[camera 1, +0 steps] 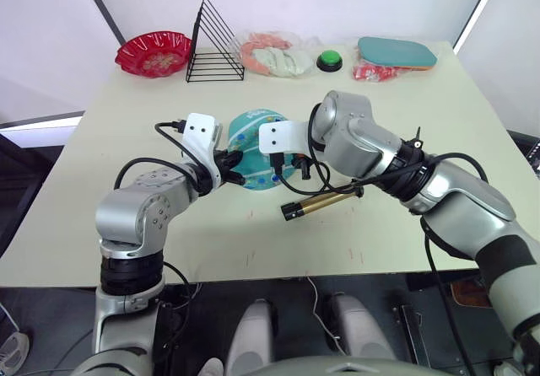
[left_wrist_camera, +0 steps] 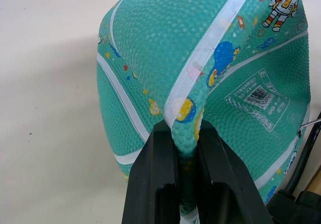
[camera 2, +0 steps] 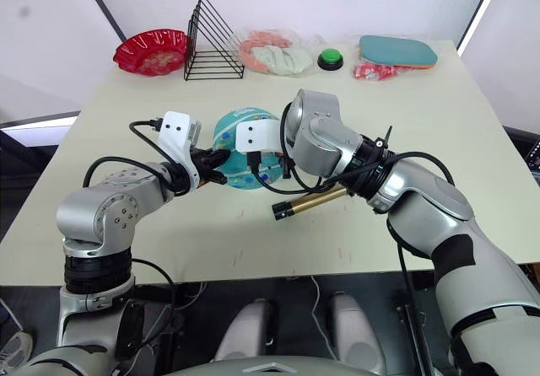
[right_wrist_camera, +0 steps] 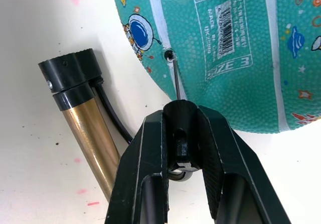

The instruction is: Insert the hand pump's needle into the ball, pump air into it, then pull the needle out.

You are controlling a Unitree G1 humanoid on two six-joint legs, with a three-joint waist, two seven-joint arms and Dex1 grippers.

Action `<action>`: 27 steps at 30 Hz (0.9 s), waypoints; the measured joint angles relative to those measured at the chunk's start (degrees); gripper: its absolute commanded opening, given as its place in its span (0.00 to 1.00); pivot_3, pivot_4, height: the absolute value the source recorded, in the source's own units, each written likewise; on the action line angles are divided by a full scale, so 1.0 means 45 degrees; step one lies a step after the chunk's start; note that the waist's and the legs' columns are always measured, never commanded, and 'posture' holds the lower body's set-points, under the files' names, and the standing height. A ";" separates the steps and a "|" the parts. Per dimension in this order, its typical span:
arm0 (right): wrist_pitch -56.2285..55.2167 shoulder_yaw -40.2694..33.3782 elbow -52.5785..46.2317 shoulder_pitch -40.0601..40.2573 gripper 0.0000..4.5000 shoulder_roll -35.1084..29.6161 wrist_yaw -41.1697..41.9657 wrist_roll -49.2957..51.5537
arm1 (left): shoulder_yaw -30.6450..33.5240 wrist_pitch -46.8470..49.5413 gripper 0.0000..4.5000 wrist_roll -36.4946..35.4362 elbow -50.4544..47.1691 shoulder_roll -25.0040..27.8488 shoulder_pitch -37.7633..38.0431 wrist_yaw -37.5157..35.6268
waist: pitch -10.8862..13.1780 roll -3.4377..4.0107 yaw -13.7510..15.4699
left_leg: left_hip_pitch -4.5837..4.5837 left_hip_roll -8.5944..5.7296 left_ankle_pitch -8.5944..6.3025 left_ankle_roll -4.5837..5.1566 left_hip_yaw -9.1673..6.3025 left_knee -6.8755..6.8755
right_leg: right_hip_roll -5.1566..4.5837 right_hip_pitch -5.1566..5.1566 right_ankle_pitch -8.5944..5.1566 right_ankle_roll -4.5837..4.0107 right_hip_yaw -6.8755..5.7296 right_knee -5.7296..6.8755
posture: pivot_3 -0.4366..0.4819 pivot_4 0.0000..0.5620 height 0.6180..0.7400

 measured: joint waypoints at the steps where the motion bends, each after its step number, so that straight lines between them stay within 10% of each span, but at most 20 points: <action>1: 0.0000 -0.0001 -0.0056 0.0004 0.07 -0.0013 0.0059 0.0027 | 0.0000 0.0000 0.00 0.0000 -0.0005 0.0003 0.0005 0.0000 | 0.0000 0.0000 -0.0003 | 0.0000 0.0000 0.0000 0.0000 0.0000 0.0000 | 0.0000 0.0000 0.0000 0.0000 0.0000 0.0000 | 0.48 0.27 1.00; 27: -0.0027 -0.0040 0.0013 0.0045 0.07 0.0161 -0.0015 0.0034 | 0.0004 0.0005 0.00 0.0000 -0.0043 0.0010 0.0048 0.0002 | 0.0000 0.0000 -0.0021 | 0.0001 0.0000 0.0000 0.0000 0.0000 0.0000 | 0.0000 0.0000 0.0000 0.0000 0.0000 0.0000 | 0.48 0.27 1.00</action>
